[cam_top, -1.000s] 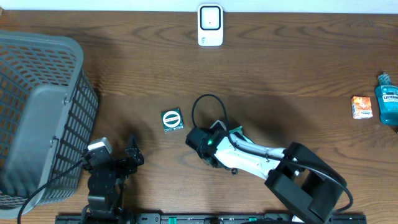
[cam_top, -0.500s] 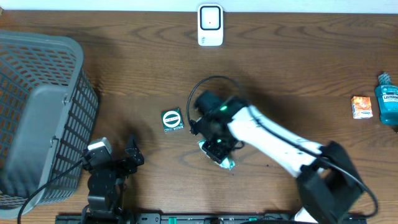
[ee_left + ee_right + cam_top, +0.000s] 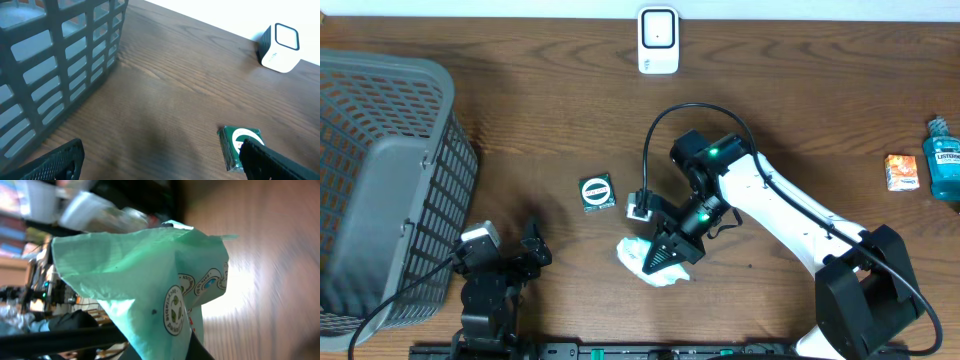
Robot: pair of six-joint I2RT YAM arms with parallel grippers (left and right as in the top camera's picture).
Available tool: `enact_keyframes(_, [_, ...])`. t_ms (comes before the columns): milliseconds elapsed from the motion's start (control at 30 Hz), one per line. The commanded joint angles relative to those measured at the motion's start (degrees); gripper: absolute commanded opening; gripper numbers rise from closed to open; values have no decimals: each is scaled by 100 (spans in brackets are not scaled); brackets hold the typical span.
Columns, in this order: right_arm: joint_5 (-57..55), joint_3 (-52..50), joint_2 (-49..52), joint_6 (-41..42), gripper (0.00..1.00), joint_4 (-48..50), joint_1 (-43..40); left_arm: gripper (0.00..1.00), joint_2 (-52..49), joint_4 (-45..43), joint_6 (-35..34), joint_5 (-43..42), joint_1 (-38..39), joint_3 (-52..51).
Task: Scan the item barcode
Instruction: 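Lift the wipes packet and carry it toward the scanner, then hold the wipes packet up at the scanner face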
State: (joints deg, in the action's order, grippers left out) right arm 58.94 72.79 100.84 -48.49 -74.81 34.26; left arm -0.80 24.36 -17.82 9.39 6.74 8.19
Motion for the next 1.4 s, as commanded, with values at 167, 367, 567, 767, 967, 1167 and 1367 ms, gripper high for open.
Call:
enact_keyframes(167, [1172, 37, -44, -2481, 1, -105, 85, 98, 20, 114, 13, 70, -31, -83])
enact_keyframes(367, [1217, 37, -44, -2852, 1, -11, 63, 98, 20, 114, 13, 70, -31, -83])
enact_keyframes(567, [103, 37, -44, -2516, 1, 402, 87, 98, 20, 114, 13, 70, -31, -83])
enact_keyframes(767, [-2636, 37, -44, 1279, 1, 2999, 83, 98, 20, 114, 13, 70, -31, -83])
enact_keyframes(967, [-4922, 37, -42, 2052, 1, 4435, 74, 98, 20, 114, 13, 70, -31, -83])
enact_keyframes(1167, [-5803, 39, 31, 2382, 1, 5348, -133, 98, 20, 114, 13, 70, -31, -83])
enact_keyframes(1367, [-6317, 450, 595, 2374, 1, 5818, -623, 98, 20, 114, 13, 70, -31, -83])
